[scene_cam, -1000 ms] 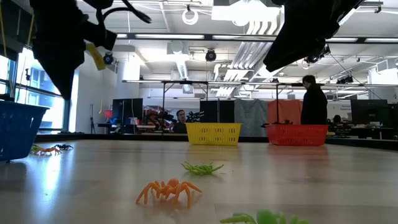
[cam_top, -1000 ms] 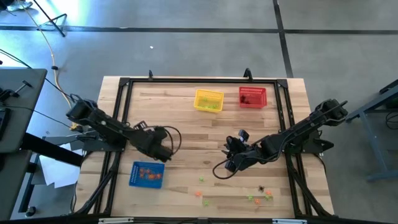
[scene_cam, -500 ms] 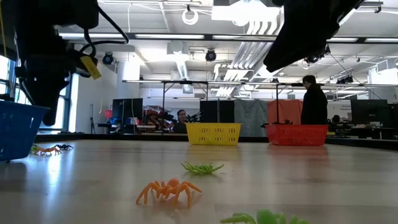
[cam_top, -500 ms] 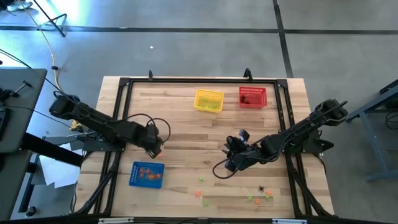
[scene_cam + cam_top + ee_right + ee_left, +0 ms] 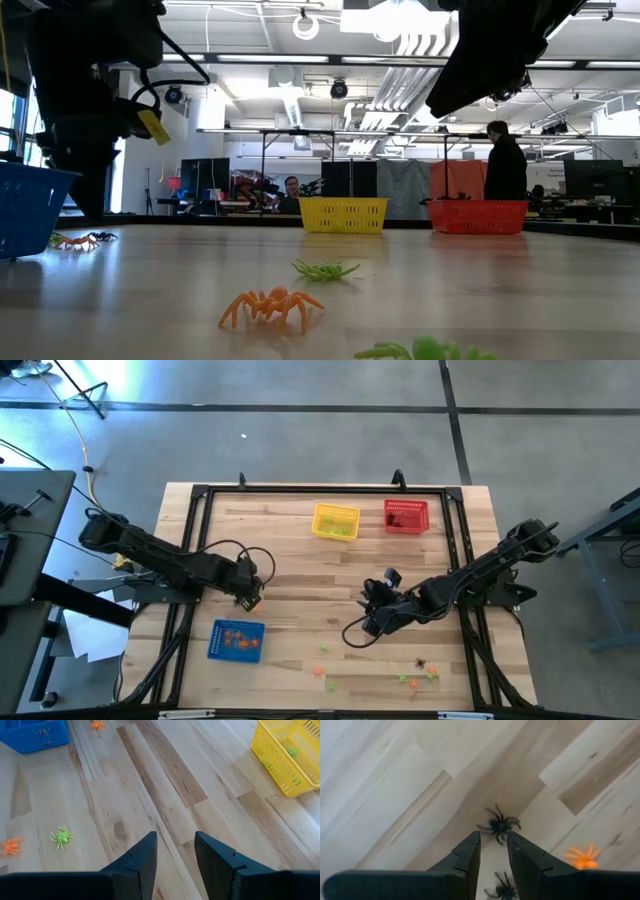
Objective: Sort Halloween decoration
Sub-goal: Put the black spider toy into the red bin
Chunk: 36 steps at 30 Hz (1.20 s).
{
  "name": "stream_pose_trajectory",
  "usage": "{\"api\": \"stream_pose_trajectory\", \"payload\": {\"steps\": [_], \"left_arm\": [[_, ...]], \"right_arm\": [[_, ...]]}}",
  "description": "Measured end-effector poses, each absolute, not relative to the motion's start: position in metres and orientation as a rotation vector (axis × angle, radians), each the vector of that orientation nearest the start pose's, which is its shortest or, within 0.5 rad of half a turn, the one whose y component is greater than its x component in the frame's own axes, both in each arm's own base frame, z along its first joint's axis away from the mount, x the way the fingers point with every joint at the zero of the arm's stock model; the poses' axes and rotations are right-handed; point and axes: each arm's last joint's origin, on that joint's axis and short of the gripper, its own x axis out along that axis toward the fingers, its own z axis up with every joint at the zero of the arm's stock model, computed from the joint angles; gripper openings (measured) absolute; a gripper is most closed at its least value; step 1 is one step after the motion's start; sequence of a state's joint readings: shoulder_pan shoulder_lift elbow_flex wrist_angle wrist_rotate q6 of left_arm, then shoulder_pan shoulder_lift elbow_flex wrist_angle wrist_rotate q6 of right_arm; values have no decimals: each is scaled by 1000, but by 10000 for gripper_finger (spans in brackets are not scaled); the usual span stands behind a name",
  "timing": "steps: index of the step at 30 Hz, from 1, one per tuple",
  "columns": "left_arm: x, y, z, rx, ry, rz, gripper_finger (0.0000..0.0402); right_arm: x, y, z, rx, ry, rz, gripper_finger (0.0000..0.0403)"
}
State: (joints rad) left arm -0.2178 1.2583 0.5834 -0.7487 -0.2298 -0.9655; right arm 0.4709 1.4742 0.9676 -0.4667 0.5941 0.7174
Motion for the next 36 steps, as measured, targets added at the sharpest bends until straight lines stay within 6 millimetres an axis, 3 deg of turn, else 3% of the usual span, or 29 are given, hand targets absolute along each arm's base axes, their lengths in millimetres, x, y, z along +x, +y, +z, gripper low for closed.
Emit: {"api": "stream_pose_trajectory", "payload": {"steps": [26, 29, 33, 36], "left_arm": [[180, -22, 120, -612, 1233, 642, 85], [180, -22, 120, -628, 1236, 645, 68], [180, -22, 120, -656, 1238, 646, 16], [181, -22, 120, -665, 1234, 638, 8]], "right_arm": [[265, 117, 224, 173, 746, -398, 129], [265, 117, 224, 165, 748, -395, 129], [264, 116, 223, 162, 752, -396, 129], [264, 116, 223, 159, 756, -397, 129]]}}
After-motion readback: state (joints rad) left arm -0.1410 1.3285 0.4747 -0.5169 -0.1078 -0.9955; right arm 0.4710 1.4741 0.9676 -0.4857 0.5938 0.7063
